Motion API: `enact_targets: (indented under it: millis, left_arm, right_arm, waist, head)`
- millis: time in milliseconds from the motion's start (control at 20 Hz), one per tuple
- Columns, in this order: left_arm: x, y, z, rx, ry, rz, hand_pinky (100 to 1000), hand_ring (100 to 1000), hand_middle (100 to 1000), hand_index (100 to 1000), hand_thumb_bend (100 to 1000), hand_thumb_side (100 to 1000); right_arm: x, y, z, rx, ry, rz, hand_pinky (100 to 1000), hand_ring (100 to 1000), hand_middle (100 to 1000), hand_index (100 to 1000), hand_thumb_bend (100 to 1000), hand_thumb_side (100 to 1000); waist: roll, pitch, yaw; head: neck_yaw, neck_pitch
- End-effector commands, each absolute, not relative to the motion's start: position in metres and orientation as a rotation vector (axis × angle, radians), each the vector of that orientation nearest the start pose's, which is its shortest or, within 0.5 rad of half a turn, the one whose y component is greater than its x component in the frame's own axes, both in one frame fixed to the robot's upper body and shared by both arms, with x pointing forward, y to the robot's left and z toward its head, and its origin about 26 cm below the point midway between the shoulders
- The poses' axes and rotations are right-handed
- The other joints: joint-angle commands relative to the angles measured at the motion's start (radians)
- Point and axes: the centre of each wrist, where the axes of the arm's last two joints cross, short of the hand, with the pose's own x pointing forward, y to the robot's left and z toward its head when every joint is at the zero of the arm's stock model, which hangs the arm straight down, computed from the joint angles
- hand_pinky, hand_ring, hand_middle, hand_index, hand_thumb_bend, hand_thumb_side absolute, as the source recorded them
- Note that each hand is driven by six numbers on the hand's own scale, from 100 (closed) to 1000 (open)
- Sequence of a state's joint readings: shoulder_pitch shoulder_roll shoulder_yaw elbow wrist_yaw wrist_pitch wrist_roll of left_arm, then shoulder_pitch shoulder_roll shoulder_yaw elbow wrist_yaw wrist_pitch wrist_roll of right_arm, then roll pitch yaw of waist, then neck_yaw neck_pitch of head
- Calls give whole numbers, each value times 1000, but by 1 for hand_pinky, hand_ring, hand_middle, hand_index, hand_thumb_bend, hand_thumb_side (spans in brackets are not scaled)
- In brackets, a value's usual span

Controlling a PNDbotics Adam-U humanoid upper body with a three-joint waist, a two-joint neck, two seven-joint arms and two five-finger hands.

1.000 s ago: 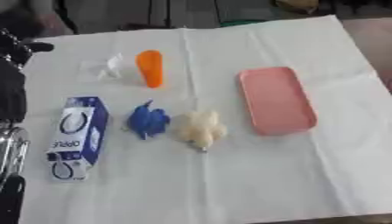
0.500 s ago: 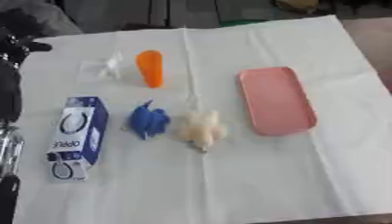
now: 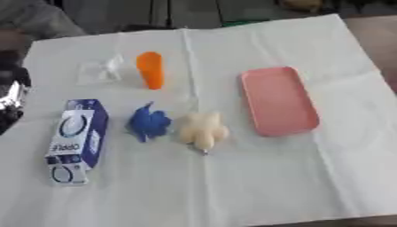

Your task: Pick up objects on the table and place them in the box.

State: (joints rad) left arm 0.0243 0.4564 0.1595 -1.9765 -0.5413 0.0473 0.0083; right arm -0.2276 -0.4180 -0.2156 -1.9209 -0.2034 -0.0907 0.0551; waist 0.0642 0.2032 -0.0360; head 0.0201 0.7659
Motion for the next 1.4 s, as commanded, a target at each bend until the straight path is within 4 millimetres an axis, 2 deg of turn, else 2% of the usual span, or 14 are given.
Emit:
enact_targets:
  millis: [50, 250, 450, 750, 1400]
  left_arm:
    - [249, 353, 146, 1137, -1693, -705, 703, 803, 794, 875, 382, 636]
    - [244, 351, 134, 1203, -1551, -685, 699, 809, 802, 885, 411, 672]
    - [252, 341, 125, 1175, -1511, -688, 713, 826, 812, 894, 438, 681]
    - [269, 329, 104, 1111, -1483, -691, 695, 826, 813, 897, 425, 691]
    - [279, 326, 71, 1057, -1393, -741, 683, 823, 815, 897, 394, 691]
  right_arm:
    - [292, -344, 204, -227, -2288, 251, 553, 565, 794, 728, 100, 754]
    - [292, -344, 204, -219, -2284, 252, 553, 565, 794, 728, 100, 754]
    - [293, -343, 203, -212, -2285, 251, 552, 565, 794, 728, 100, 753]
    - [293, -342, 202, -203, -2287, 249, 552, 564, 793, 728, 100, 753]
    - [293, -341, 202, -196, -2286, 252, 551, 564, 793, 728, 100, 752]
  waist:
    - [-1, -18, 2]
    - [-1, -28, 3]
    - [-8, -31, 1]
    - [-17, -30, -3]
    - [-18, -29, -7]
  head:
    - [-4, 4]
    - [-8, 4]
    - [-5, 4]
    - [-3, 4]
    - [-7, 4]
